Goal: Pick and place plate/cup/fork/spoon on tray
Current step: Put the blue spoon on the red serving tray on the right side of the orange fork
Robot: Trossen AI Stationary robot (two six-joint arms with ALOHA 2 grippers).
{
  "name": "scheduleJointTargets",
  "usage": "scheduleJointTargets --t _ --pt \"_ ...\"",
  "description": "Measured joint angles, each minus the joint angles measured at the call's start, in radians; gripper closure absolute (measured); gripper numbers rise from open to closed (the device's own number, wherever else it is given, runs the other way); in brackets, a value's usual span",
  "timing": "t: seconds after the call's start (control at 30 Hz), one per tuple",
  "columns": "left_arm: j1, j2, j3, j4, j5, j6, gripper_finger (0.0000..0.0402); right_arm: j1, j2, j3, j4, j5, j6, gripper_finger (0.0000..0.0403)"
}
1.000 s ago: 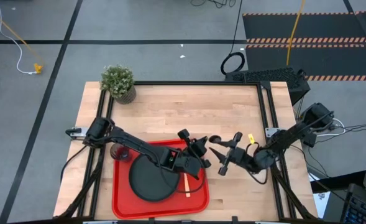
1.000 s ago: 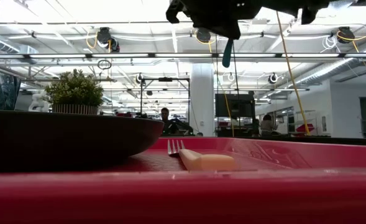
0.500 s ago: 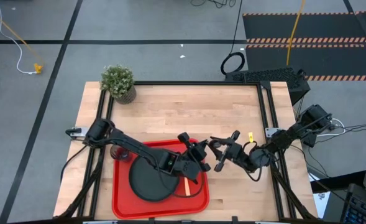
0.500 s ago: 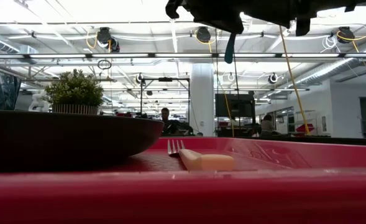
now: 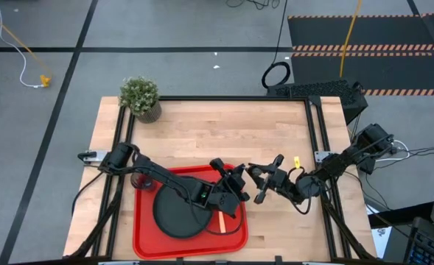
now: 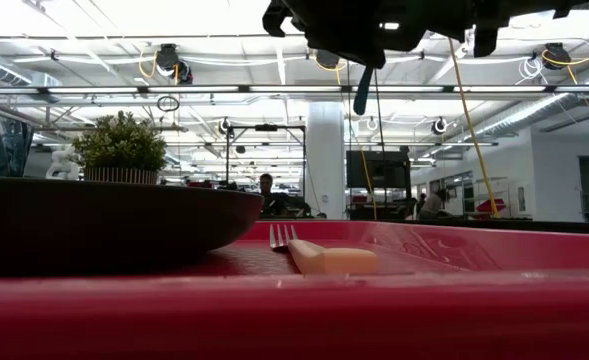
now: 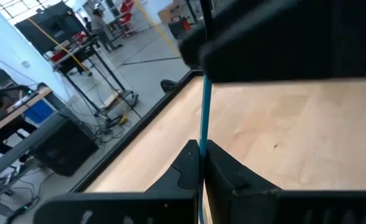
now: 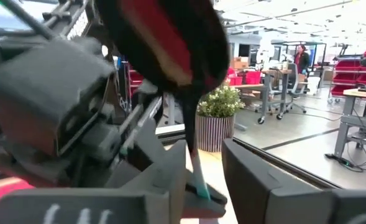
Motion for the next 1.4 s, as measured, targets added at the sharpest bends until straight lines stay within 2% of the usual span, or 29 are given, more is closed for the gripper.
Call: scheduleJointTargets --t 0.3,0.5,0.67,0.93,1.07,1.2,1.4 --pt "0.001 0.0 0.0 -0.003 0.002 -0.026 0.0396 0.0 0.0 0.0 -0.022 -0.004 0.004 0.0381" --pt "0.002 0.0 0.0 -0.004 0.007 -0.031 0.0396 0.0 0.0 0.0 -0.028 -0.003 0.004 0.0399" --pt "0.002 0.0 0.0 -0.003 0.013 -0.029 0.0396 -0.001 0.0 0.0 -0.028 -0.008 0.004 0.0373" --pt "0.0 0.0 0.0 0.006 0.017 -0.024 0.0396 -0.027 0.0 -0.001 -0.049 -0.059 0.021 0.0289" --pt "-0.003 0.0 0.0 0.012 0.017 -0.024 0.0396 -0.03 0.0 -0.001 -0.055 -0.057 0.04 0.0278" --pt "-0.003 0.0 0.0 0.023 0.034 -0.025 0.0396 -0.03 0.0 -0.001 -0.056 -0.054 0.043 0.0299" --pt "-0.003 0.0 0.0 0.033 0.045 -0.031 0.0396 -0.03 0.0 -0.001 -0.06 -0.059 0.055 0.0368"
